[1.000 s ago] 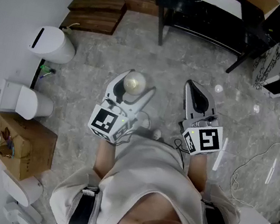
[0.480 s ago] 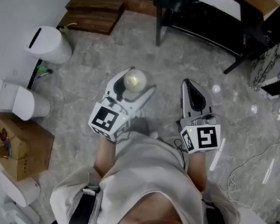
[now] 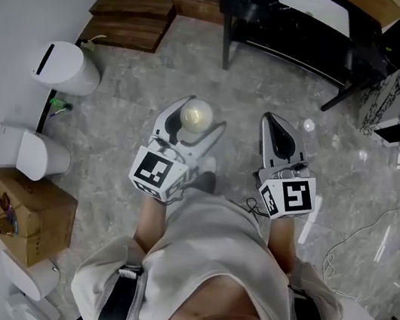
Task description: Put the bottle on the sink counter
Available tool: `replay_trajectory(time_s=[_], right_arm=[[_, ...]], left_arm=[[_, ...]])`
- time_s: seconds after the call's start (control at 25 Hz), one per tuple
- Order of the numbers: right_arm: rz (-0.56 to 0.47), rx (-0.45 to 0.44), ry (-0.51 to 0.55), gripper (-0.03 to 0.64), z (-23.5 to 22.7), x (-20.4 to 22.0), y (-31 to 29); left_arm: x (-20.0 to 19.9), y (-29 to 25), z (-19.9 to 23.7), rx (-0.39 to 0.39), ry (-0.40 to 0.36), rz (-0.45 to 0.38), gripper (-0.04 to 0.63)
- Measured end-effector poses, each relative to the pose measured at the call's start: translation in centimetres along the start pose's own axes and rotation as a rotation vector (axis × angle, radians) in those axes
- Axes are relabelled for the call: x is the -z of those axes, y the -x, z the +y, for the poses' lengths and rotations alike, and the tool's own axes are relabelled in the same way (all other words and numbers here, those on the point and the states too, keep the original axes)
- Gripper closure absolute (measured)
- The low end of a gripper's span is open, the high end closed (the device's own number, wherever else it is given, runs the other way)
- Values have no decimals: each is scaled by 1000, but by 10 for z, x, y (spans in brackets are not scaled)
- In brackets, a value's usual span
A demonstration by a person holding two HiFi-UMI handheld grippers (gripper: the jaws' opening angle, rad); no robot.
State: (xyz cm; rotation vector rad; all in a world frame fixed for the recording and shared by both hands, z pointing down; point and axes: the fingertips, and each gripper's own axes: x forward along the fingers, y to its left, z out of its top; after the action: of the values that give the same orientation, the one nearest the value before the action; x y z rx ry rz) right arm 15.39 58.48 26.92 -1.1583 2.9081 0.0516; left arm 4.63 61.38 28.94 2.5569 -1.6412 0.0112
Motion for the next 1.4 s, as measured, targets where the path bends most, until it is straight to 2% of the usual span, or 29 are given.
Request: replay_trajectory(time_s=[0.72, 1.12, 1.4], right_arm=[[24, 79, -4, 620, -42, 13, -131], [39, 107, -6, 620, -64, 18, -163], [38, 90, -14, 620, -92, 22, -186]], left_arm=[[-8, -95, 106, 96, -13, 10, 273], [-15, -133, 125, 136, -13, 4, 273], [-18, -164, 138, 126, -18, -7, 273]])
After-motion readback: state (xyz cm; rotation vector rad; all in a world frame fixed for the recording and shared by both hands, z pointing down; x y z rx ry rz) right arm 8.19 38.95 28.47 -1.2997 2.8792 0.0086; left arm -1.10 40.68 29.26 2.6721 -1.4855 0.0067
